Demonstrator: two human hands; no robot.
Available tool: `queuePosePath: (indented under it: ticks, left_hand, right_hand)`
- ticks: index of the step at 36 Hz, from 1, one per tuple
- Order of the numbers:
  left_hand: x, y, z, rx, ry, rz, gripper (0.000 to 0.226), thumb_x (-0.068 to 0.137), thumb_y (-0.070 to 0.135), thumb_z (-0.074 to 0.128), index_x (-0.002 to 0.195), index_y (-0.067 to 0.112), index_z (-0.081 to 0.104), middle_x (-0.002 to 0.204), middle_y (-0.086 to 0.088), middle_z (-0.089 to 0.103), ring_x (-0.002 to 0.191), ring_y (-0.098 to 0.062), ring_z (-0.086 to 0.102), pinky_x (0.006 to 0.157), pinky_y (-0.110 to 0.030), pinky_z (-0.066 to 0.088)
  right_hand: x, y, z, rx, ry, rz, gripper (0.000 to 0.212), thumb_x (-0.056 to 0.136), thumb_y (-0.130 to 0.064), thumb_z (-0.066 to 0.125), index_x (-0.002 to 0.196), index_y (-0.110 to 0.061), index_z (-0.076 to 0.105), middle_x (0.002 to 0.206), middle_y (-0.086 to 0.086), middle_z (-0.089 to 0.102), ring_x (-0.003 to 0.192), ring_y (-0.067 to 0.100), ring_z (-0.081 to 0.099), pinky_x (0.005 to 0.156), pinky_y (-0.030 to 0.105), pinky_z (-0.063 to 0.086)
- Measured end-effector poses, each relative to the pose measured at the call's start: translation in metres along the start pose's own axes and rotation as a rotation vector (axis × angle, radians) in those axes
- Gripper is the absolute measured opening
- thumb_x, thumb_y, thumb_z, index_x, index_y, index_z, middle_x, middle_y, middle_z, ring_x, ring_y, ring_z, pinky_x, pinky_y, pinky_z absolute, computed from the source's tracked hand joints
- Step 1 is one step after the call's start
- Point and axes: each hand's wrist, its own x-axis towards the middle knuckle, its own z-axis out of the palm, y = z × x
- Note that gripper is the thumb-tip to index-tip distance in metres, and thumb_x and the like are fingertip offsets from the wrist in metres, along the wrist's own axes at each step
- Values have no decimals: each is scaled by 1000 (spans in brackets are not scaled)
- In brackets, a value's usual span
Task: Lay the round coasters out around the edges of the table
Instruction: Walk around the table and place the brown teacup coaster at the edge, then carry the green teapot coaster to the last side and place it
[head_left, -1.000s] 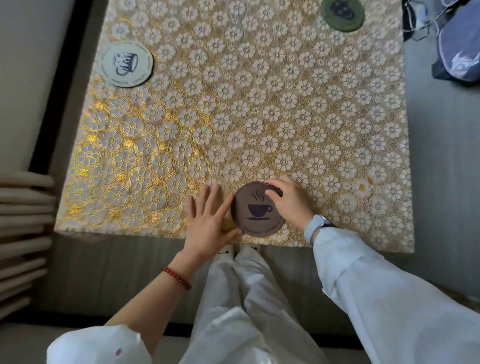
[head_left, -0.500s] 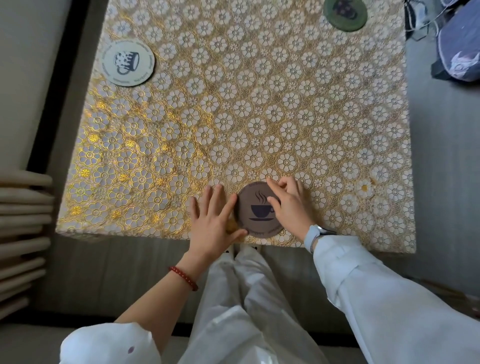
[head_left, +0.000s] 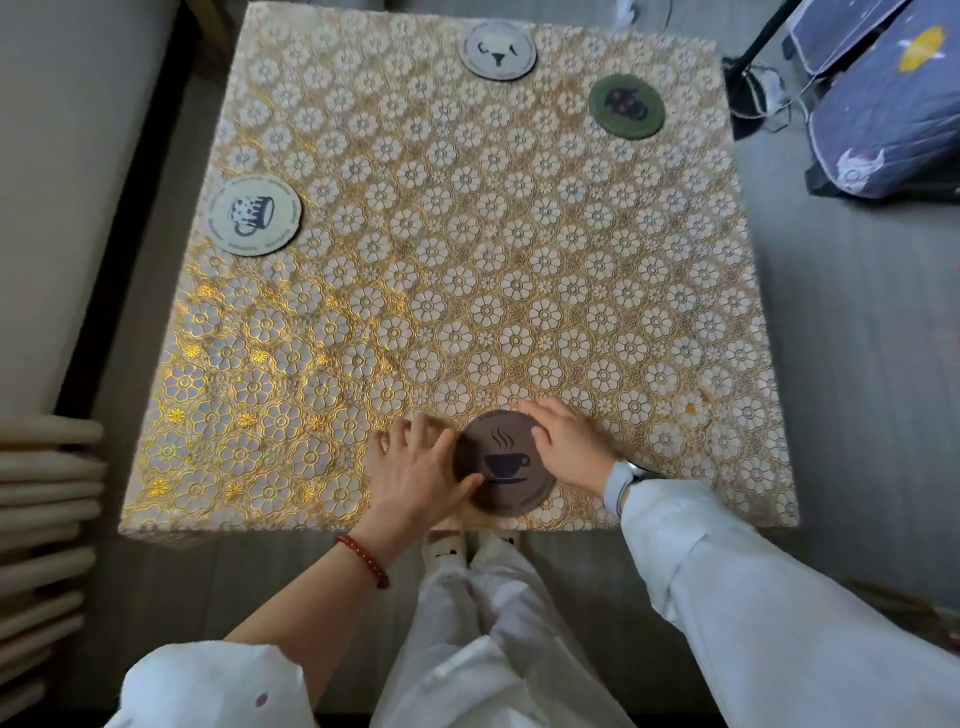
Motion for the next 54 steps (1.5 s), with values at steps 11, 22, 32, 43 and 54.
queuePosePath:
  ticks: [11, 22, 32, 43, 54]
  left_hand:
    - [85, 42, -76, -126, 40, -5, 53, 87, 47, 44, 134, 24, 33, 150, -10, 23, 137, -31, 20, 110, -56, 19]
    - [230, 116, -150, -126, 47, -9, 68, 88, 49, 46, 143, 26, 14, 155, -12, 8, 140, -33, 12, 113, -57, 16]
    - [348, 154, -111, -157, 106, -153, 86, 68, 84, 1, 136, 39, -23, 146, -5, -34, 127, -33, -37, 97, -61, -25]
    - [353, 158, -88, -130, 175, -234, 77, 66, 84, -9, 121, 42, -44, 147, -5, -34, 130, -31, -38, 104, -60, -24]
    - [352, 146, -100, -220, 54, -129, 83, 71, 83, 13, 133, 43, -25, 140, 1, -38, 127, -27, -40, 97, -55, -31]
  right_hand:
    - [19, 29, -80, 304, 6, 141, 30, 97, -16, 33, 113, -6, 56, 82, 14, 66, 42, 7, 32, 37, 17, 29]
    - [141, 99, -224, 260, 252, 71, 29, 95, -16, 34, 112, -5, 56, 79, 6, 63, 42, 9, 33, 39, 19, 29]
    - [284, 145, -286, 194, 437, 160, 24, 92, -19, 42, 86, -1, 56, 89, 18, 58, 93, 32, 54, 83, 41, 46]
    - [346, 139, -285, 309, 452, 394, 86, 77, -38, 67, 133, 7, 20, 144, 23, 22, 135, 37, 18, 109, 51, 26]
    - [335, 114, -280, 881, 601, 303, 64, 84, 11, 44, 138, 3, 10, 147, 23, 25, 134, 31, 31, 108, 26, 25]
